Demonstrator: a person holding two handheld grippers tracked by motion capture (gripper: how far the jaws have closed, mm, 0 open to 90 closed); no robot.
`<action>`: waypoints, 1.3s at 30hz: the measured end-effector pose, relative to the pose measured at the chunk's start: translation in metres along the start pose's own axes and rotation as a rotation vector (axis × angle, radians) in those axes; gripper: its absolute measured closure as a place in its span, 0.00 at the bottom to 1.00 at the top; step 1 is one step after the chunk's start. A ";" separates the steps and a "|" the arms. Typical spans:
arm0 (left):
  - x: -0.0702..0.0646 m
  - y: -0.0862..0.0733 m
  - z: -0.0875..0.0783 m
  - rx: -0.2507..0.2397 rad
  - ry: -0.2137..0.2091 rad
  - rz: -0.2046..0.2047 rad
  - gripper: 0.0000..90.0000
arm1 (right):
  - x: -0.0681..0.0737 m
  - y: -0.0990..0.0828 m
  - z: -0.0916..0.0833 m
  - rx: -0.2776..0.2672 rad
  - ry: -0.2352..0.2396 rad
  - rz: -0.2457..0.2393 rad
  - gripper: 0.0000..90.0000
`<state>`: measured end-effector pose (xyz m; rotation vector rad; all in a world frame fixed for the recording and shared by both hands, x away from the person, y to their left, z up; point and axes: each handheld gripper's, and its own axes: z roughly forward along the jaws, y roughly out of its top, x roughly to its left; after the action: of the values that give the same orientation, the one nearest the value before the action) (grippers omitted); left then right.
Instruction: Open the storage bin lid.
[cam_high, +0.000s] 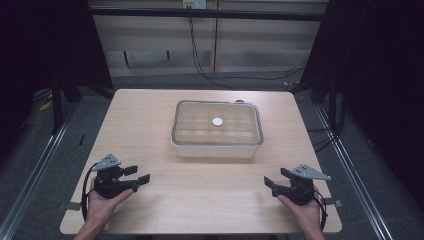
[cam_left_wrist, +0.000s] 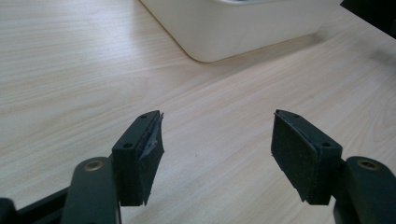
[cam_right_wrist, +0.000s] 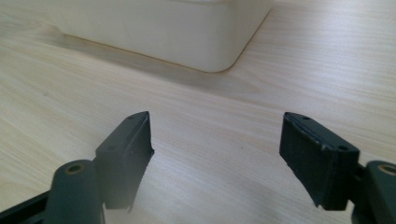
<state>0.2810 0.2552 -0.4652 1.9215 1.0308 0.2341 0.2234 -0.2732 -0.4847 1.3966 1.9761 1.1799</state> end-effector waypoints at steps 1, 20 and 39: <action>-0.001 0.000 0.001 0.003 0.015 0.008 0.38 | 0.000 0.000 0.000 0.001 0.004 -0.001 0.27; -0.010 0.007 0.003 -0.004 -0.049 0.034 0.40 | 0.004 0.010 -0.009 0.007 0.087 0.002 0.41; -0.009 0.045 0.026 0.010 -0.059 0.080 0.41 | -0.006 0.072 0.014 -0.007 0.134 0.006 0.40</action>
<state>0.3143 0.2221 -0.4425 1.9688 0.9191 0.2167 0.2745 -0.2645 -0.4326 1.3528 2.0571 1.3132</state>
